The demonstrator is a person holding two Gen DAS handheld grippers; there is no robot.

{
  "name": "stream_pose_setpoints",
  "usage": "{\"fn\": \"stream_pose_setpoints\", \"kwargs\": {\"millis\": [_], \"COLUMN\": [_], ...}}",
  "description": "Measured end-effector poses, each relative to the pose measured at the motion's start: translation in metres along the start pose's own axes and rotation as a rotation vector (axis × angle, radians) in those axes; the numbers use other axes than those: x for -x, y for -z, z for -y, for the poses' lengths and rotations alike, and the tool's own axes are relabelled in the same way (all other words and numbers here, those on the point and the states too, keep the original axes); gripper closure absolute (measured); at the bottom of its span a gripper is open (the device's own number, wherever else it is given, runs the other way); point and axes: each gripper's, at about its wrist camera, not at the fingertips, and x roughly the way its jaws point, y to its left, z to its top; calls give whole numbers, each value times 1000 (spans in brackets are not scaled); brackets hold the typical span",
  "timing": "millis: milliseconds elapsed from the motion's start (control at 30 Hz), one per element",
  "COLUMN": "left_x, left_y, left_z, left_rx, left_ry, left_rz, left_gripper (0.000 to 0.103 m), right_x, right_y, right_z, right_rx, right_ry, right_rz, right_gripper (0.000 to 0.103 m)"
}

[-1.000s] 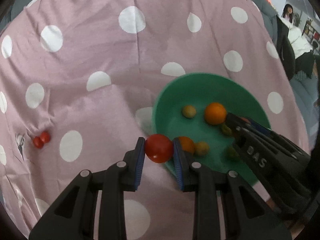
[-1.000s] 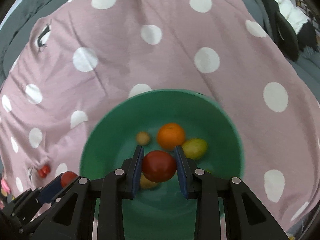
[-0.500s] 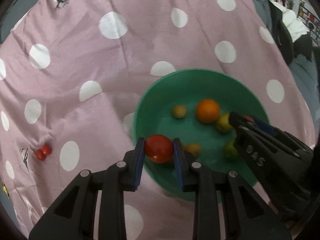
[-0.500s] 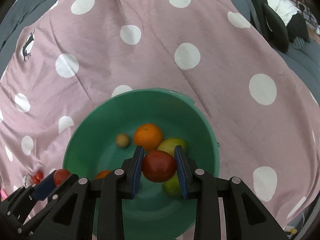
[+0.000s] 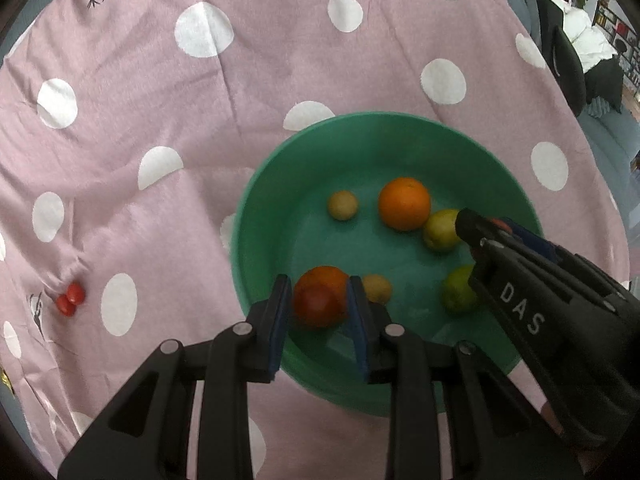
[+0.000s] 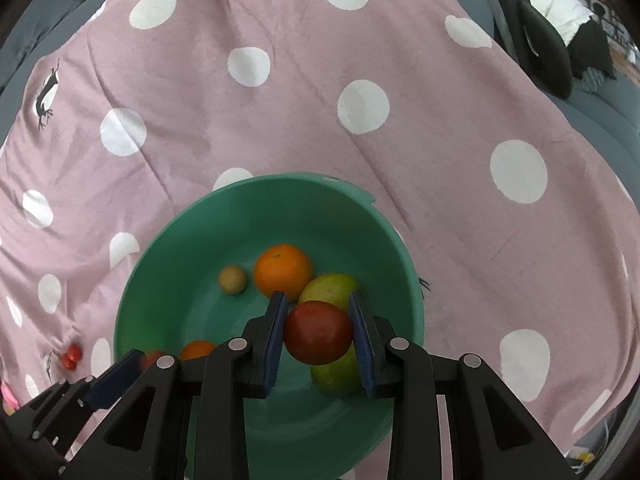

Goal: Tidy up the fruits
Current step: 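Open both tools to drop the tomatoes into the bowl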

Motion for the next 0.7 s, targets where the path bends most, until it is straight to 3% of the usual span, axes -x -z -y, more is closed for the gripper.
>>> {"fn": "stream_pose_setpoints", "kwargs": {"millis": [200, 300, 367, 533, 567, 700], "left_x": [14, 28, 37, 53, 55, 55], "left_y": [2, 6, 9, 26, 32, 61], "left_z": [-12, -27, -42, -102, -118, -190], "left_rx": [42, 83, 126, 257, 298, 495], "left_ry": [56, 78, 38, -41, -63, -227], "left_rz": [32, 54, 75, 86, 85, 64], "left_gripper": [64, 54, 49, 48, 44, 41], "right_x": [-1, 0, 4, 13, 15, 22], "right_y": [-1, -2, -1, 0, 1, 9], "right_z": [-2, -6, -11, -29, -35, -70], "right_rx": [8, 13, 25, 66, 81, 178], "right_ry": [6, 0, -7, -37, -45, -111], "right_rz": [-11, -4, 9, 40, 48, 75], "right_gripper": [70, 61, 54, 54, 54, 54]}}
